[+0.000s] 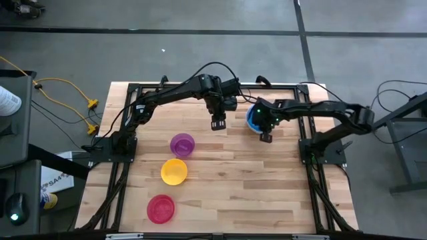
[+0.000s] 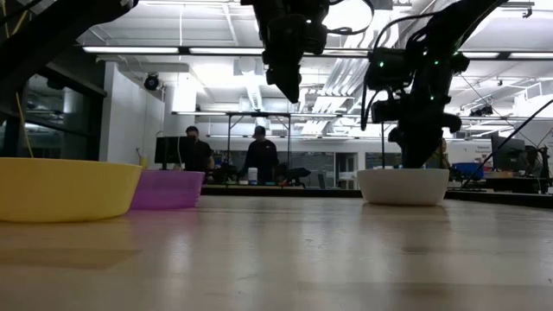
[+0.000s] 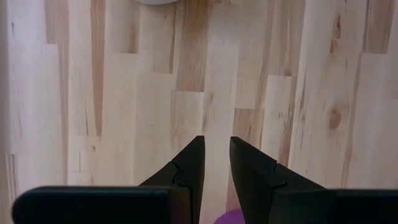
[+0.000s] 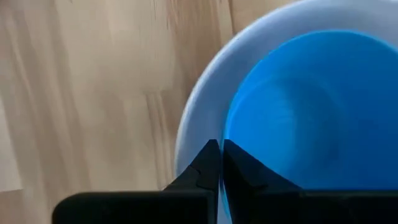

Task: Nest bowls inside each other
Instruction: Stack the blue bowl on the white bowl, then stack the purple bowl on the blue bowl

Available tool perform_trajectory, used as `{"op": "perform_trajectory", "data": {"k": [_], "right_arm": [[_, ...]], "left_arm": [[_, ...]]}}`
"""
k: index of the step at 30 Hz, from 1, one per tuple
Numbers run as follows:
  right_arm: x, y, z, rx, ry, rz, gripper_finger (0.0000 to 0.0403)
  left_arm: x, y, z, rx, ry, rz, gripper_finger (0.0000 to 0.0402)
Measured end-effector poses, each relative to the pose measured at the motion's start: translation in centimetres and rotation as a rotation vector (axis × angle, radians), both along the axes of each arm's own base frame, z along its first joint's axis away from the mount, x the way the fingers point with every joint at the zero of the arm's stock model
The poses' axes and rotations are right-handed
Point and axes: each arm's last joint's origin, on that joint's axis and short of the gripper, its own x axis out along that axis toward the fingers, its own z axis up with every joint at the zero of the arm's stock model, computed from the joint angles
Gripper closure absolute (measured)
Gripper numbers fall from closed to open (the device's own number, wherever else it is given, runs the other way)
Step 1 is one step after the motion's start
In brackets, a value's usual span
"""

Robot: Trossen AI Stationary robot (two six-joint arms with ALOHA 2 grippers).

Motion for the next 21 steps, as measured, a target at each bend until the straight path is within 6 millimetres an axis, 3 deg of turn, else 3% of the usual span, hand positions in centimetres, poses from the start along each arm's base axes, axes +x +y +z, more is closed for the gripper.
{"op": "perform_trajectory", "data": {"k": [7, 21], "right_arm": [[0.0, -0.1, -0.1, -0.028, 0.016, -0.002, 0.0384], [-0.6, 0.3, 1.7, -0.054, -0.046, -0.002, 0.0306]], "left_arm": [[0.0, 0.0, 0.0, -0.014, -0.001, -0.006, 0.0325], [-0.1, -0.1, 0.0, -0.015, 0.005, -0.009, 0.0325]]}}
